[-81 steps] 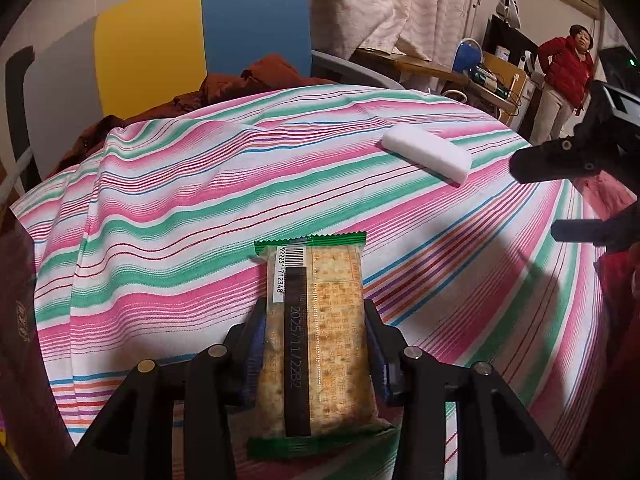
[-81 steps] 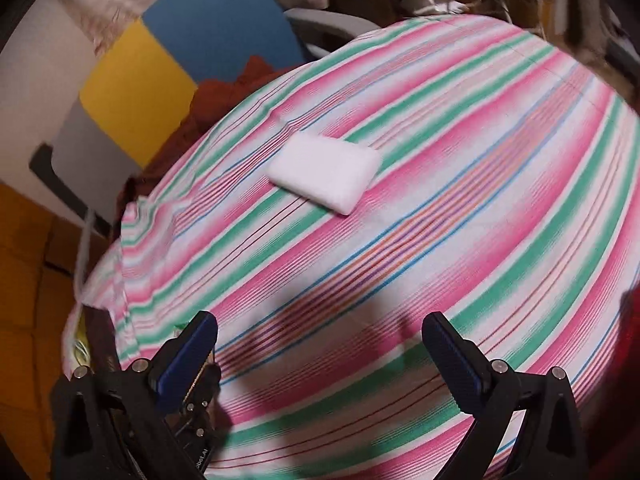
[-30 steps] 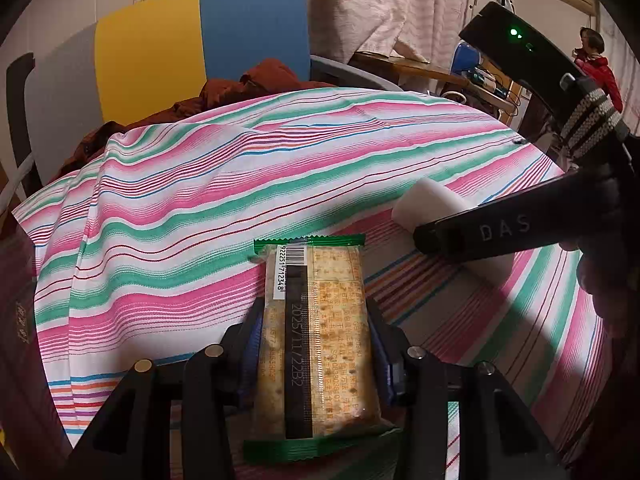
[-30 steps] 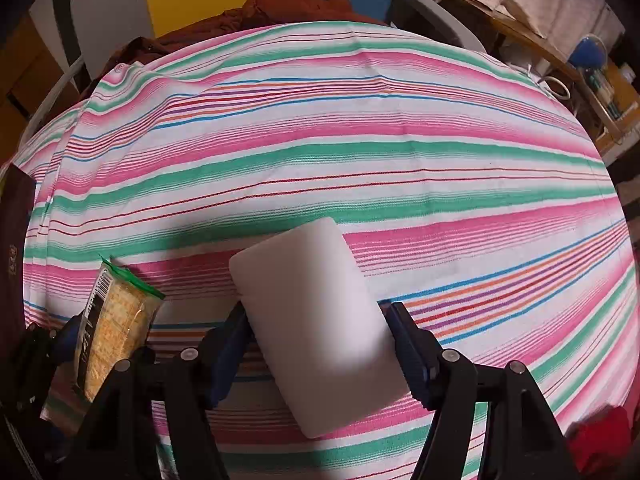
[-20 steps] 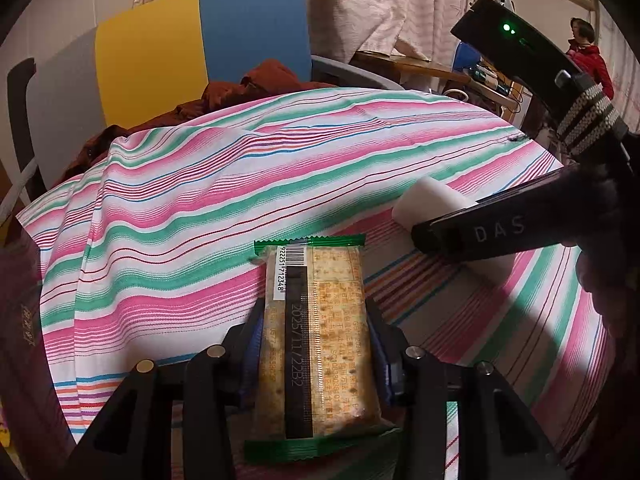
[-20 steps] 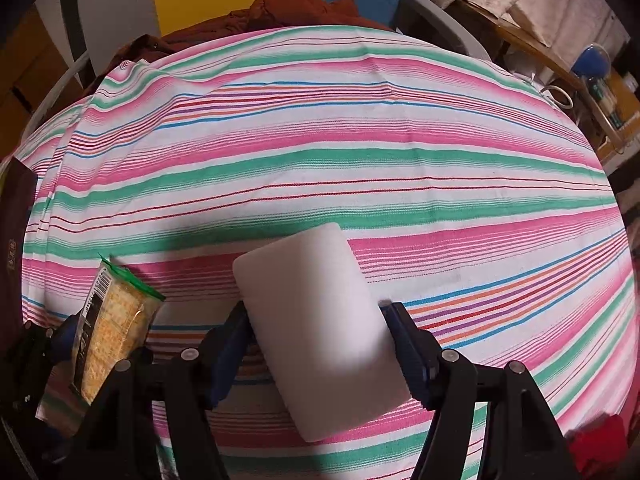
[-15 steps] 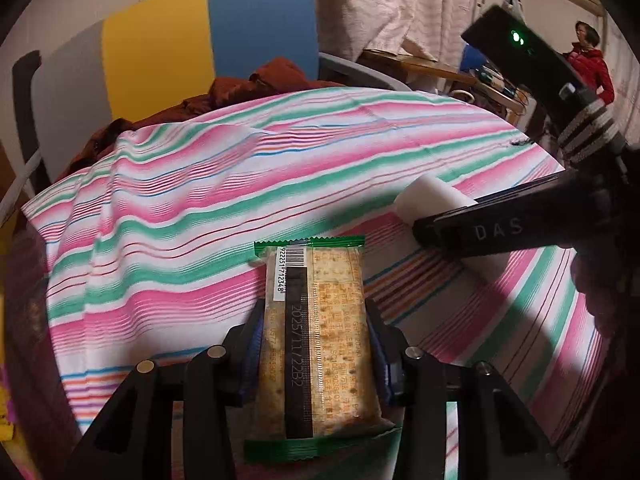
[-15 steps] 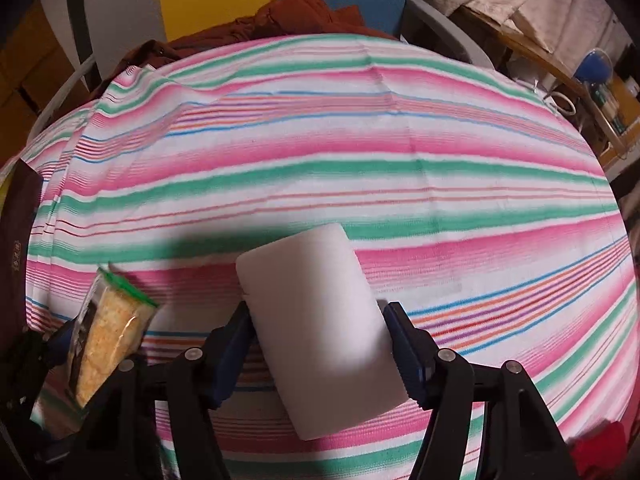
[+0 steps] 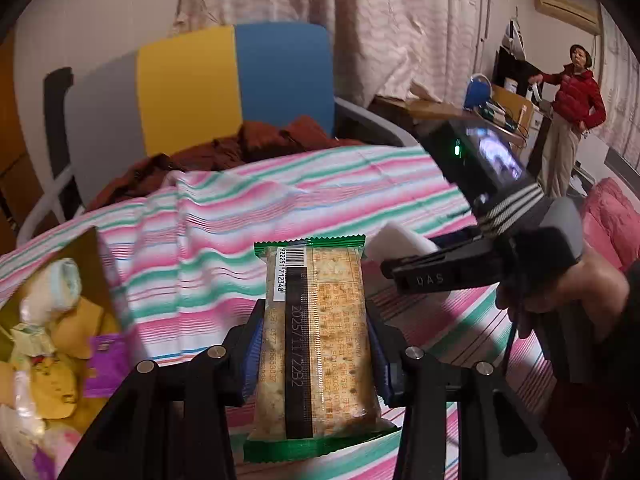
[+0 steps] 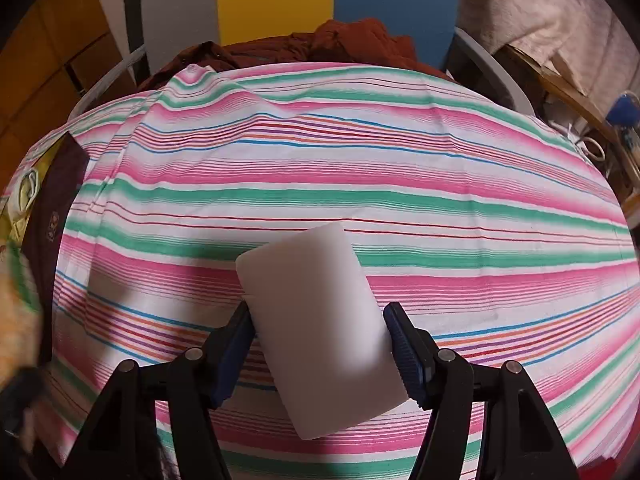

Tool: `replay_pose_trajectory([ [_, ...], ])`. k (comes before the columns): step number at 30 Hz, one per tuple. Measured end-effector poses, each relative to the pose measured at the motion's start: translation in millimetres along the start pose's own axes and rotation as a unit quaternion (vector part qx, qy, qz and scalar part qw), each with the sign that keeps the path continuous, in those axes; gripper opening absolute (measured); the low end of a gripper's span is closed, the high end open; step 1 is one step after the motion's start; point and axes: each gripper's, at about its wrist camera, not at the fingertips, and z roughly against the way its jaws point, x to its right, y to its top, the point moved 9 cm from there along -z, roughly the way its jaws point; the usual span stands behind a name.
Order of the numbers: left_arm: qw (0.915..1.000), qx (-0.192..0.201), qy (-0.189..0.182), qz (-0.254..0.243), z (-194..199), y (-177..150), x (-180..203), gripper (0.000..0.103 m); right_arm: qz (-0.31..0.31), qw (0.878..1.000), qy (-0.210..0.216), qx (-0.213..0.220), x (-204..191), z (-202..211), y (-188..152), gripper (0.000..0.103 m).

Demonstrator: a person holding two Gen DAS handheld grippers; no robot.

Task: Organize objects
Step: 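Place the cracker pack with the left gripper while the right gripper places the white bar in the tray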

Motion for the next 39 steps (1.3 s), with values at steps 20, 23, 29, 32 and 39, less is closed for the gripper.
replay_pose_trajectory([
  [20, 0.9774, 0.028, 0.101, 0.183, 88.9, -42.1, -193.3, 0.045, 0.027, 0.998, 0.06, 0.023, -92.1, 42.9, 13.8, 0.066],
  [23, 0.9687, 0.033, 0.12, 0.215, 97.1, -52.8, -223.5, 0.045, 0.039, 0.992, 0.11, 0.047, -143.4, 64.6, 16.7, 0.066],
  [29, 0.9592, 0.024, 0.13, 0.25, 94.9, -64.2, -252.0, 0.045, 0.063, 0.978, 0.186, 0.073, -245.2, 85.1, 14.1, 0.066],
  [32, 0.9599, 0.023, 0.128, 0.248, 90.4, -61.5, -255.0, 0.045, 0.076, 0.974, 0.202, 0.067, -279.8, 80.6, 11.0, 0.068],
  [39, 0.9633, 0.013, 0.133, 0.233, 81.4, -60.7, -258.3, 0.056, 0.086, 0.974, 0.201, 0.052, -307.5, 64.9, -0.4, 0.087],
])
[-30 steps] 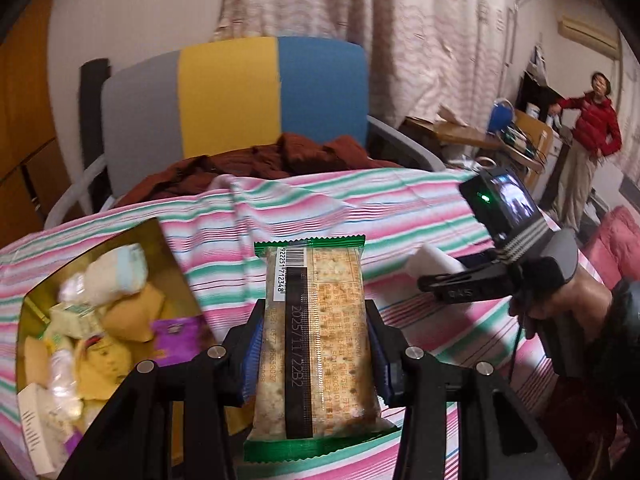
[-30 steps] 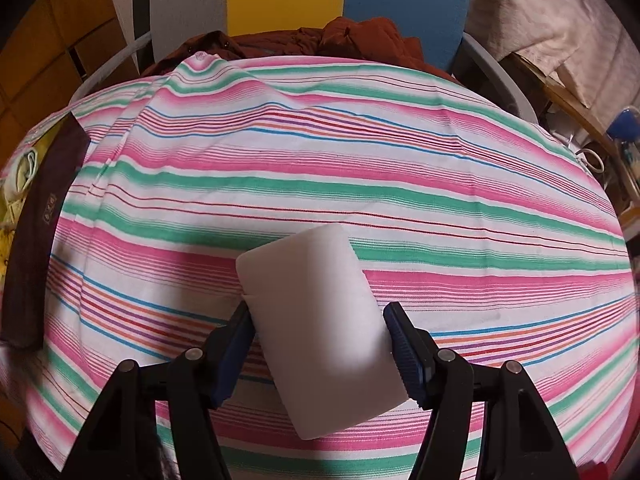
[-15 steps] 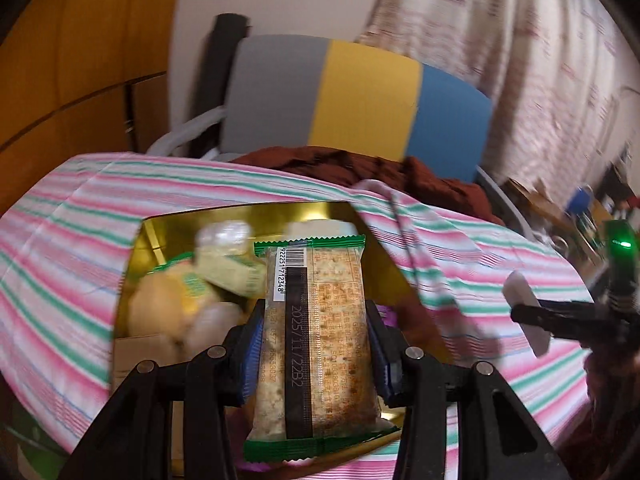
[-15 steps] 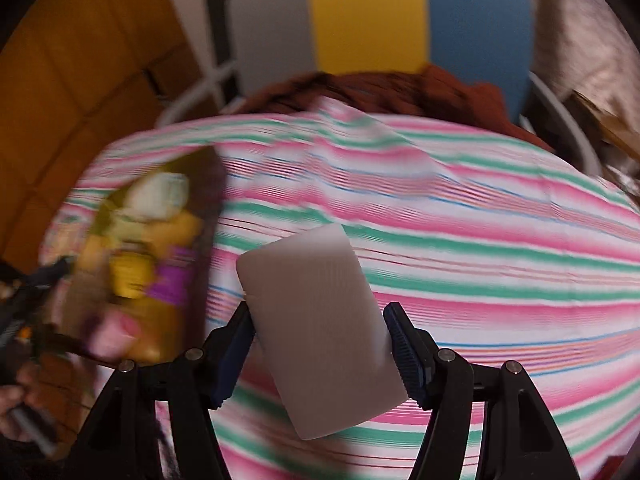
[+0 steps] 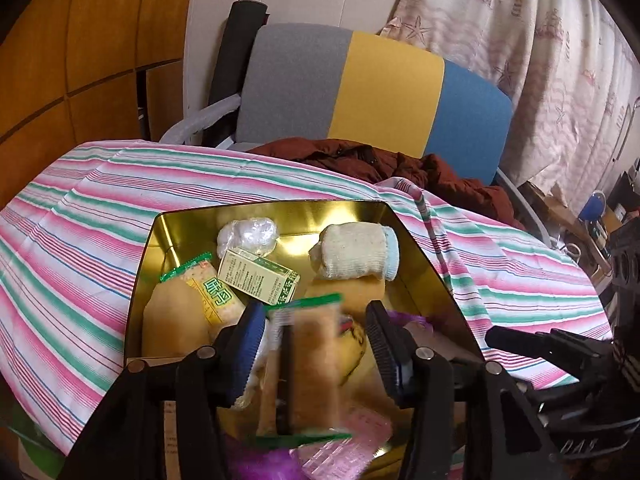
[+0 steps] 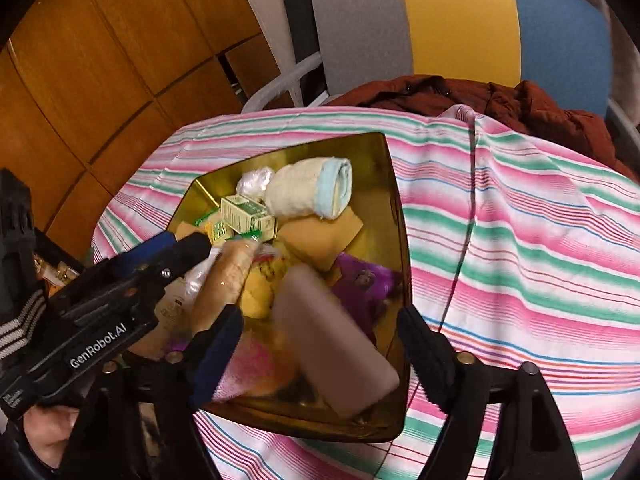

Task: Organize objects
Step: 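Place the cracker pack with the left gripper while the right gripper places the white bar in the tray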

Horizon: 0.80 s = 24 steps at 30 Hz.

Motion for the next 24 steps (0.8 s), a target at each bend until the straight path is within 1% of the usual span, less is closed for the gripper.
replay_pose_trajectory([
  [1, 1.0, -0.001, 0.001, 0.001, -0.6, 0.1, -0.9, 0.063, -0.001, 1.0, -0.002, 0.0, 1.4, -0.4, -1.0, 0.089],
  [3, 1.0, 0.0, 0.002, 0.006, 0.2, -0.2, -3.0, 0.066, -0.004, 1.0, -0.001, -0.002, 2.5, -1.5, -4.5, 0.09],
  [6, 0.9999, 0.007, 0.014, 0.005, 7.2, -0.8, -5.7, 0.066, -0.005, 1.0, -0.011, 0.002, 5.7, -1.7, -6.9, 0.09],
  [8, 0.9996, 0.016, 0.025, -0.001, 13.8, -1.0, -7.4, 0.066, -0.001, 1.0, -0.025, 0.014, 6.2, 2.3, -6.6, 0.09],
  [13, 0.9981, 0.036, 0.05, -0.004, 32.2, -1.3, -13.6, 0.067, 0.012, 0.997, -0.057, 0.048, 4.1, 15.7, -3.1, 0.098],
  [18, 0.9972, 0.041, 0.063, 0.003, 47.9, -5.8, -19.0, 0.068, 0.03, 0.992, -0.092, 0.079, -2.7, 28.8, -2.8, 0.103],
  [21, 0.9955, 0.048, 0.082, 0.002, 58.7, -9.4, -21.4, 0.068, 0.035, 0.989, -0.106, 0.092, -6.3, 34.0, -5.4, 0.103],
  [22, 0.9941, 0.052, 0.095, -0.005, 63.0, -10.9, -21.7, 0.068, 0.035, 0.989, -0.109, 0.093, -7.0, 34.3, -6.2, 0.103],
  [24, 0.9922, 0.058, 0.11, -0.014, 67.4, -13.0, -22.2, 0.068, 0.037, 0.989, -0.111, 0.095, -8.9, 36.0, -9.5, 0.103],
])
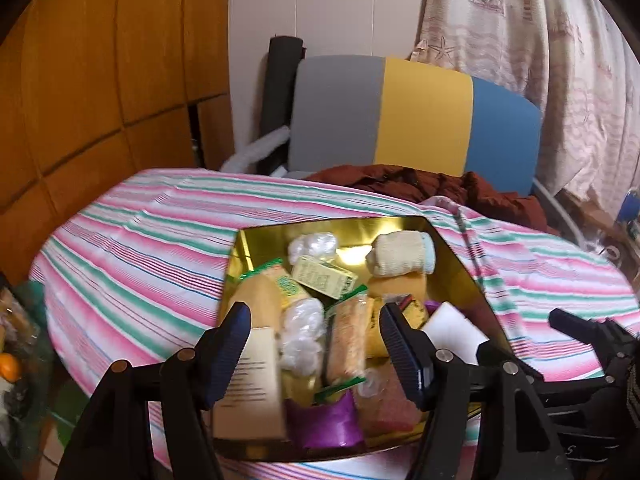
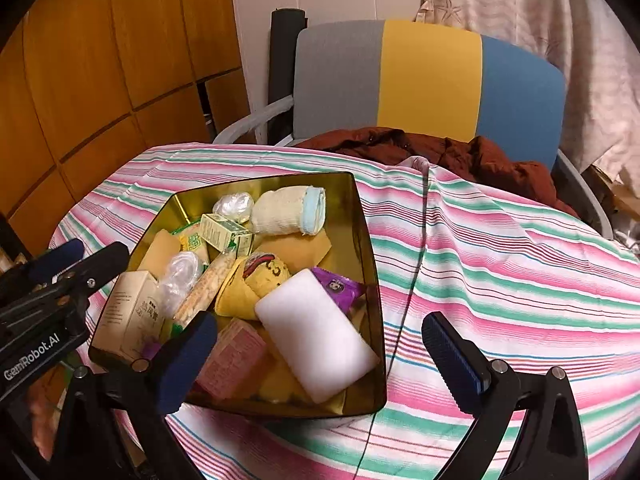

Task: Organize objects
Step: 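Place the cracker pack with the left gripper while the right gripper places the white bar in the tray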

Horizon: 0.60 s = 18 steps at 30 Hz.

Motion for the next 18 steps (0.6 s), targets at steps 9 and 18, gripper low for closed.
replay_pose_trajectory([
  [9, 0.9992, 0.023, 0.027, 0.019, 19.3, -11.0, -8.4, 0.068, -0.005, 1.0, -0.022, 0.01, 6.0, 12.4, -12.8, 0.103],
  [18, 0.9995, 0.007, 0.024, 0.02, 20.1, -28.0, -10.0, 0.067, -0.011, 0.999, -0.033, 0.025, 10.0, 18.7, -9.0, 0.103],
])
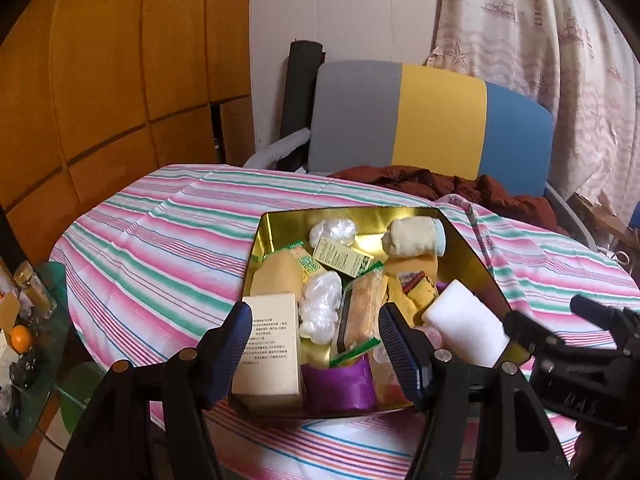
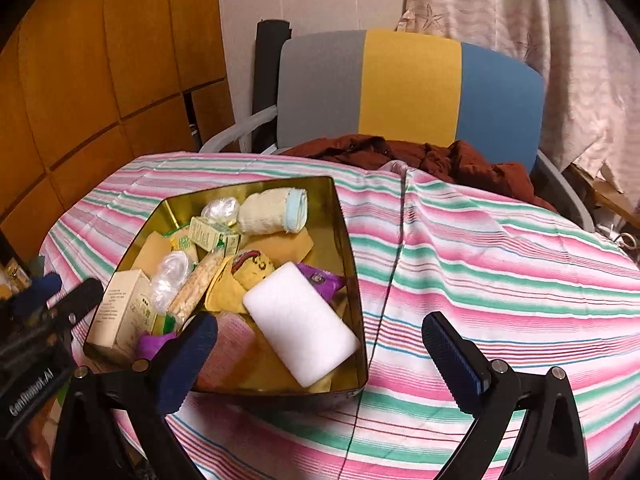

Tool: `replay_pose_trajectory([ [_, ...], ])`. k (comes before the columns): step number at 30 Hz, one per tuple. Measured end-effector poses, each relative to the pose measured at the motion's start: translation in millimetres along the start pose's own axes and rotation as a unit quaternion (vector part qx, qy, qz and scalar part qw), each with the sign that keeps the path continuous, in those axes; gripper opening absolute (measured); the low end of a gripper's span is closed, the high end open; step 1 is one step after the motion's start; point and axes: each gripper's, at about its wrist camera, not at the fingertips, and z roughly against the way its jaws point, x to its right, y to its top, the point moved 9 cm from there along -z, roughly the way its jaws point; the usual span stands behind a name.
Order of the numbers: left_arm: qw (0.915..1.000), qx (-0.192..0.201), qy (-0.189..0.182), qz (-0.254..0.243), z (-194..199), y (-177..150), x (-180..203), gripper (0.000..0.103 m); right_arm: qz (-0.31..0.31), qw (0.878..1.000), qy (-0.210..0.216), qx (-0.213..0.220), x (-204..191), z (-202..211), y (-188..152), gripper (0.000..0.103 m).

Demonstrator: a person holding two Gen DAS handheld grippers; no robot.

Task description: Organize objects

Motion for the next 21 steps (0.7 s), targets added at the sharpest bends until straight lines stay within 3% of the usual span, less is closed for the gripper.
replay_pose_trajectory([
  [10, 0.9989, -0.031, -0.029, 0.019, -8.8, -10.3, 1.7, 0.059, 0.011, 1.0, -0.009, 0.008, -3.1, -0.7, -1.0, 0.103],
  [21, 0.9996, -0.004, -0.013, 0.025, -7.1, -0.4, -10.2, 0.051, 0.017, 1.0, -0.009, -0.003, -8.8, -8.6, -4.5, 0.103],
])
